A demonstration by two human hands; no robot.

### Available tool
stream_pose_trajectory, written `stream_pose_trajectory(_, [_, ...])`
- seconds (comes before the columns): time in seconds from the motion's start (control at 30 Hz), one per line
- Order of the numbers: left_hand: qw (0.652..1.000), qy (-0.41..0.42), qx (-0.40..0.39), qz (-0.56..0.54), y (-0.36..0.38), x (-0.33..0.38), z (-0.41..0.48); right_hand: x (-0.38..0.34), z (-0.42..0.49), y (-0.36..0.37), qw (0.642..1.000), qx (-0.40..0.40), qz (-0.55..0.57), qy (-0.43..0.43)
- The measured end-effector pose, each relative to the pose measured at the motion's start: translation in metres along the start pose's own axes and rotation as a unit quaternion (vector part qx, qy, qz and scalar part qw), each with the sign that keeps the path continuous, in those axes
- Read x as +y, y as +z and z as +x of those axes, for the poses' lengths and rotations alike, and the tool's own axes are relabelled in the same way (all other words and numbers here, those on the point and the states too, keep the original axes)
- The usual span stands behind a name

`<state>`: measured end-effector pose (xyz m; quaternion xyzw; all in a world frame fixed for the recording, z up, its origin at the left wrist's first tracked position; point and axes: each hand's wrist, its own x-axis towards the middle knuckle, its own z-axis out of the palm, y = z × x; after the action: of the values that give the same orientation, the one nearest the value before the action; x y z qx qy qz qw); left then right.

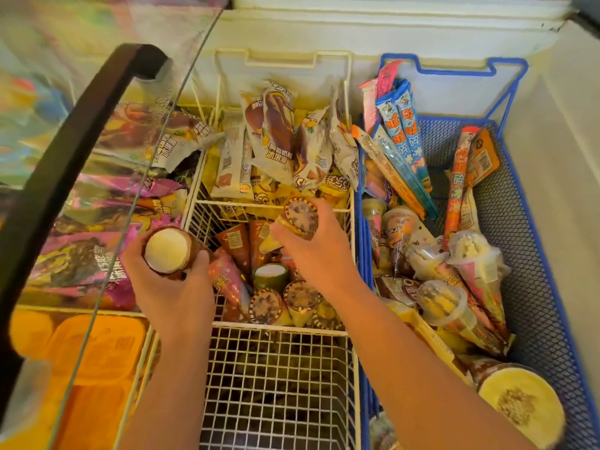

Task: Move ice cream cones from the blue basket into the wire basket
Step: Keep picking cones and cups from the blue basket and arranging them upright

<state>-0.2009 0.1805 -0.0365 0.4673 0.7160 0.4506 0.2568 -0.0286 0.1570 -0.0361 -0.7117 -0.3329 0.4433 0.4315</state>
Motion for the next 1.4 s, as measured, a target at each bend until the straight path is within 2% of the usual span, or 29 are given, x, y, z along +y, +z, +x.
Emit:
stream_pose_trajectory(0.13, [1.000, 0.024, -0.015, -0.012, -0.009, 0.011, -0.001, -0.005, -0.004, 0.021, 1.000, -0.025, 0.000, 0.001])
stream_pose_trajectory(0.27, [0.990, -0.031, -0.111, 0.084, -0.009, 0.006, 0.001, -0.002, -0.006, 0.036, 0.995, -0.069, -0.069, -0.014])
stream_pose_trajectory(0.4, [0.937, -0.058, -0.256, 0.230, -0.004, -0.008, 0.001, 0.003, -0.003, 0.053, 0.973, -0.146, -0.174, -0.040])
stream_pose_trajectory(0.5, [0.902, -0.070, -0.290, 0.313, -0.001, -0.015, 0.003, 0.011, -0.003, 0.066, 0.959, -0.178, -0.216, -0.037])
stream_pose_trajectory(0.63, [0.881, -0.047, -0.283, 0.376, 0.002, -0.019, 0.004, 0.019, -0.009, 0.075, 0.942, -0.194, -0.266, -0.063])
stream_pose_trajectory(0.73, [0.891, -0.024, -0.248, 0.380, 0.000, -0.019, 0.003, 0.022, -0.014, 0.082, 0.908, -0.180, -0.360, -0.117])
stream_pose_trajectory(0.8, [0.898, -0.013, -0.232, 0.373, -0.002, -0.019, 0.001, 0.021, -0.015, 0.083, 0.902, -0.164, -0.377, -0.131])
stream_pose_trajectory(1.03, [0.930, -0.003, -0.168, 0.326, -0.007, -0.008, -0.005, 0.025, -0.015, 0.066, 0.929, -0.135, -0.313, -0.144])
stream_pose_trajectory(1.4, [0.947, 0.054, -0.114, 0.297, -0.018, -0.009, -0.013, 0.032, -0.031, 0.042, 0.961, -0.091, -0.213, -0.154])
